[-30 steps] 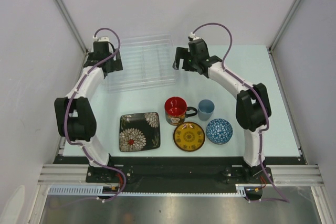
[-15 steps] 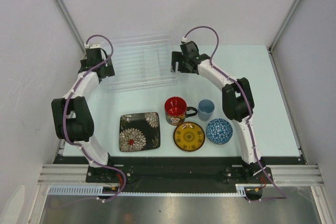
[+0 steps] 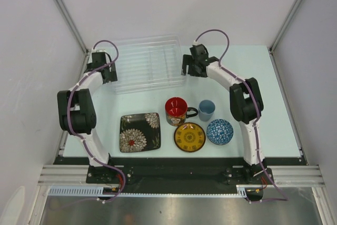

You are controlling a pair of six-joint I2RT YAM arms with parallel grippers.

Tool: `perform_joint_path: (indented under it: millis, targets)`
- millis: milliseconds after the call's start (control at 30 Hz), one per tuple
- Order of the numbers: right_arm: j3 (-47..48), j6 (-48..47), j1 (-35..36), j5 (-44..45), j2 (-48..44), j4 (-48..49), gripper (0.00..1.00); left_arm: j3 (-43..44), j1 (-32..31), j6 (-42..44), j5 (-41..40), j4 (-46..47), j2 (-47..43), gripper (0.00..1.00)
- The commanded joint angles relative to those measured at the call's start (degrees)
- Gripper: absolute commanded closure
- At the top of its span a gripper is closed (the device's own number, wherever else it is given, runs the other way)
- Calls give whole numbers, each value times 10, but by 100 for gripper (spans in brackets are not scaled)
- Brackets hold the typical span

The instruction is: Load the mixed dishes into the dish rack

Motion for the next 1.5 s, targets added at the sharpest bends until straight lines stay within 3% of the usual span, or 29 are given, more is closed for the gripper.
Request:
perform_joint_path:
  millis: [0,167,500,1000,1467]
  targets:
    - [-66,1,-35,57,-69,-5,14,9,-32,21,-6,23,-7,11]
    - [-177,11,-61,85,-151,26,14,-2,-76,22,-3,26,-10,11]
    - [-227,17,-80,153,-198,-3,14,-16,-149,48,-12,31,-14,11]
    - [-292,33,-86,188,-293,-43,14,-30,-160,48,-5,30,-33,12]
    - [-283,31,-109,143,-271,-2,12,-103,-167,35,22,32,-91,12]
